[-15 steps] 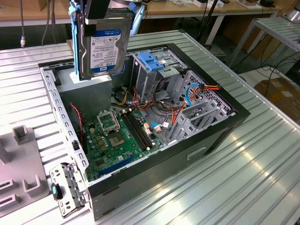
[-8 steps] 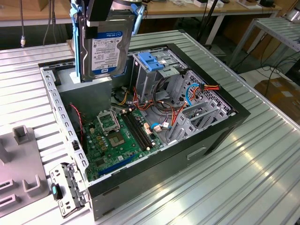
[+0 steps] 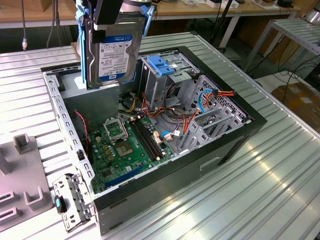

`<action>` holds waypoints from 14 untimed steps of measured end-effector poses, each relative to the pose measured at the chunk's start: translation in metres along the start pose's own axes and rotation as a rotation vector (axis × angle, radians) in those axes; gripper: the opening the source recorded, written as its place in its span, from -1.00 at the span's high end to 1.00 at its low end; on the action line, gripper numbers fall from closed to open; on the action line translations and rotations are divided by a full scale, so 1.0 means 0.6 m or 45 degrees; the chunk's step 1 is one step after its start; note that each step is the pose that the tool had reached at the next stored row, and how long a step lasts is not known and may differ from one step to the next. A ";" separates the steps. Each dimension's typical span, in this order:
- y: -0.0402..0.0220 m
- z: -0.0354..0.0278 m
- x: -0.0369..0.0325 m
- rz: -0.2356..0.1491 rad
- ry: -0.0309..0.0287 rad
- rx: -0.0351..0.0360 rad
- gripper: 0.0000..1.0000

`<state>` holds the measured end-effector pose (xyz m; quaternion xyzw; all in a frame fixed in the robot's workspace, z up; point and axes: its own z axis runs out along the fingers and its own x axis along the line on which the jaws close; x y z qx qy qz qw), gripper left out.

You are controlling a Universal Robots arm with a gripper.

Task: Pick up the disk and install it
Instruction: 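Insert the disk into the insertion slot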

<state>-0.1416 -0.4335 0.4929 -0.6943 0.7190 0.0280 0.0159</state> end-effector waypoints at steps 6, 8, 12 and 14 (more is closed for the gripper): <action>0.000 0.000 0.006 0.000 0.0001 -0.0001 0.25; 0.000 -0.001 0.008 0.000 0.0000 0.0000 0.25; 0.000 -0.001 0.011 0.000 0.0000 0.0000 0.25; 0.000 -0.001 0.013 0.000 0.0000 0.0000 0.25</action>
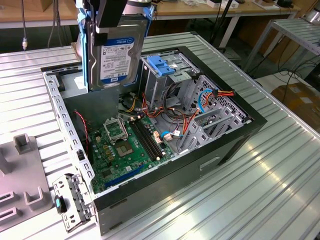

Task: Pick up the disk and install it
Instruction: 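Insert the disk into the insertion slot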

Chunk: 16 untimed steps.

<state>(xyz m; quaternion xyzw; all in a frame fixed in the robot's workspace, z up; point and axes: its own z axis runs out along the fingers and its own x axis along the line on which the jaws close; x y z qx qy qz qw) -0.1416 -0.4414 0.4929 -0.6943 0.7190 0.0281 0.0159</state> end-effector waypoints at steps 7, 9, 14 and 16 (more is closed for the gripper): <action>0.000 -0.001 0.010 0.000 0.0000 0.0000 0.25; 0.000 -0.001 0.013 0.000 0.0001 -0.0001 0.25; -0.001 -0.001 0.021 0.000 0.0001 0.0000 0.25; -0.001 -0.001 0.023 0.000 0.0000 0.0000 0.25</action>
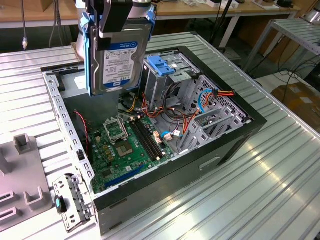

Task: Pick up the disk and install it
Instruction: 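Insert the disk into the insertion slot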

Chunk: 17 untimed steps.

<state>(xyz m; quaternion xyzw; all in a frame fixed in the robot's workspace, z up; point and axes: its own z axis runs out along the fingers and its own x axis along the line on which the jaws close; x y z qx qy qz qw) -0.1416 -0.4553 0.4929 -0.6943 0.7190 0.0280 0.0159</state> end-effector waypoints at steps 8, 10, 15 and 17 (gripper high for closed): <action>-0.001 -0.001 0.016 0.000 0.0000 -0.0001 0.25; -0.001 -0.001 0.021 0.000 0.0001 -0.0001 0.25; -0.001 -0.002 0.031 0.000 0.0000 0.0000 0.25; -0.001 -0.002 0.035 0.000 0.0002 -0.0001 0.25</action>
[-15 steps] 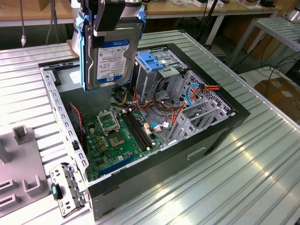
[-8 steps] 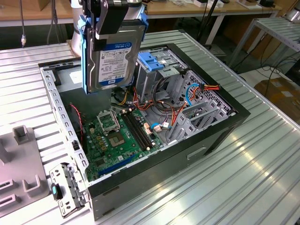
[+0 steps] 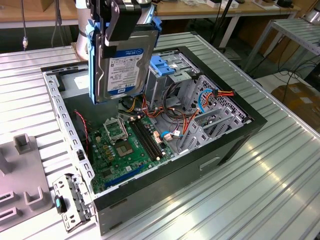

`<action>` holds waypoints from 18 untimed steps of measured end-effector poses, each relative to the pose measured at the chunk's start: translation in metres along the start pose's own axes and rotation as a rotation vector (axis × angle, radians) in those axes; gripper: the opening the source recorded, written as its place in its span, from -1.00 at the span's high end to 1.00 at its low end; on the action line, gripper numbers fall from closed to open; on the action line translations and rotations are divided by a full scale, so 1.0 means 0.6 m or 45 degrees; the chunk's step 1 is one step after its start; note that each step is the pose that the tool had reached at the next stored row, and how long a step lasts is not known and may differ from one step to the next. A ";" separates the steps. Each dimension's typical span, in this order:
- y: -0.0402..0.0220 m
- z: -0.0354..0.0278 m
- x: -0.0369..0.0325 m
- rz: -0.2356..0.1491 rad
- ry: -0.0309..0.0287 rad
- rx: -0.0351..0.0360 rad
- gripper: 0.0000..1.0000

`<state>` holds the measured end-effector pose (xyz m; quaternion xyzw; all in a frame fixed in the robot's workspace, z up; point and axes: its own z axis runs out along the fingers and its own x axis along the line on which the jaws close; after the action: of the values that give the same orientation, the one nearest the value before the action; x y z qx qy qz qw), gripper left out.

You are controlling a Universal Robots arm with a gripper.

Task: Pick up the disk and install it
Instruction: 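Insert the disk into the insertion slot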

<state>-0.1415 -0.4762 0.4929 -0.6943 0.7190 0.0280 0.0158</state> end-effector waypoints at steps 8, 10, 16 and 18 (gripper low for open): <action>-0.019 0.000 0.004 0.000 -0.0002 0.0001 0.25; -0.027 0.000 0.004 0.000 -0.0001 0.0001 0.25; -0.049 0.000 0.003 0.000 -0.0002 0.0001 0.25; -0.056 -0.001 0.003 0.000 -0.0001 0.0001 0.25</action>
<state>-0.1082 -0.4792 0.4925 -0.6943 0.7190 0.0280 0.0159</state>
